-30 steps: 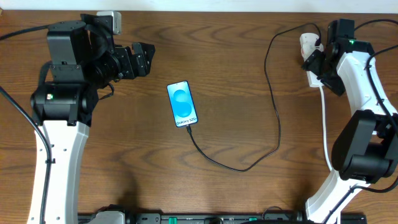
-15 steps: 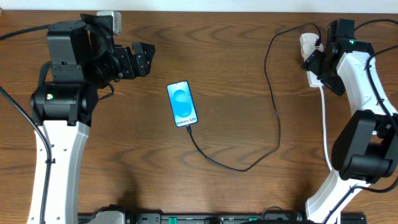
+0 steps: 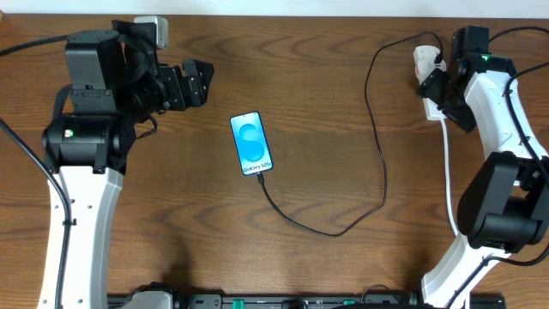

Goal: Plug charger to phone and switch on socket

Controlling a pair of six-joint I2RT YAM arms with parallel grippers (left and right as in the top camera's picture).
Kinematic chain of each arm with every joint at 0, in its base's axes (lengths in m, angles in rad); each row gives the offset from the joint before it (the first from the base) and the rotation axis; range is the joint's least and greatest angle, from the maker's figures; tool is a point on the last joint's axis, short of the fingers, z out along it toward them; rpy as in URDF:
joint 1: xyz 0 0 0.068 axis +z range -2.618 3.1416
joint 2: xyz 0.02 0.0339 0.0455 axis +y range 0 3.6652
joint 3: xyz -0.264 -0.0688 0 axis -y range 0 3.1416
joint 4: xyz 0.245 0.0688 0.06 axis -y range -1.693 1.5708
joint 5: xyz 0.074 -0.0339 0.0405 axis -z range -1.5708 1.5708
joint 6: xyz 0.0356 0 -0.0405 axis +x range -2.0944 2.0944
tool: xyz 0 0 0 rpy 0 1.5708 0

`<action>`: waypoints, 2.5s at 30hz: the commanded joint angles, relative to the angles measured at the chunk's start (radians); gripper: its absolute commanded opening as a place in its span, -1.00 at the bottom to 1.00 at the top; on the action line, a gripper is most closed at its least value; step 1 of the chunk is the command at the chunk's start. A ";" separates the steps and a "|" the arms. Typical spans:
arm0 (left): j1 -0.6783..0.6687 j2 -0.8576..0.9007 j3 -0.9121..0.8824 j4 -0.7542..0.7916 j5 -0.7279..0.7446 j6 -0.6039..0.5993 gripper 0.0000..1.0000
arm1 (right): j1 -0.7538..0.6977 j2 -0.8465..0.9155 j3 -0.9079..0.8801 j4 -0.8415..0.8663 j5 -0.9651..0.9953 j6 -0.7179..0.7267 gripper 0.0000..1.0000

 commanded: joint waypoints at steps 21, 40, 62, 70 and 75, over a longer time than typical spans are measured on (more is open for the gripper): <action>-0.079 -0.819 -0.971 0.757 -0.317 0.018 0.79 | -0.008 0.004 -0.003 -0.062 0.005 -0.060 0.98; -0.040 -1.231 -1.409 1.032 -0.362 0.019 0.79 | 0.002 0.004 -0.033 -0.174 0.011 -0.120 0.40; -0.035 -1.332 -1.452 0.854 -0.368 0.018 0.79 | 0.088 -0.484 -0.592 0.464 -0.005 -0.316 0.99; -0.035 -1.332 -1.452 0.679 -0.368 0.018 0.79 | 0.089 -0.604 -0.764 0.665 -0.006 -0.317 0.99; -0.035 -1.332 -1.452 0.598 -0.369 0.018 0.79 | 0.089 -0.610 -0.781 0.700 -0.006 -0.316 0.99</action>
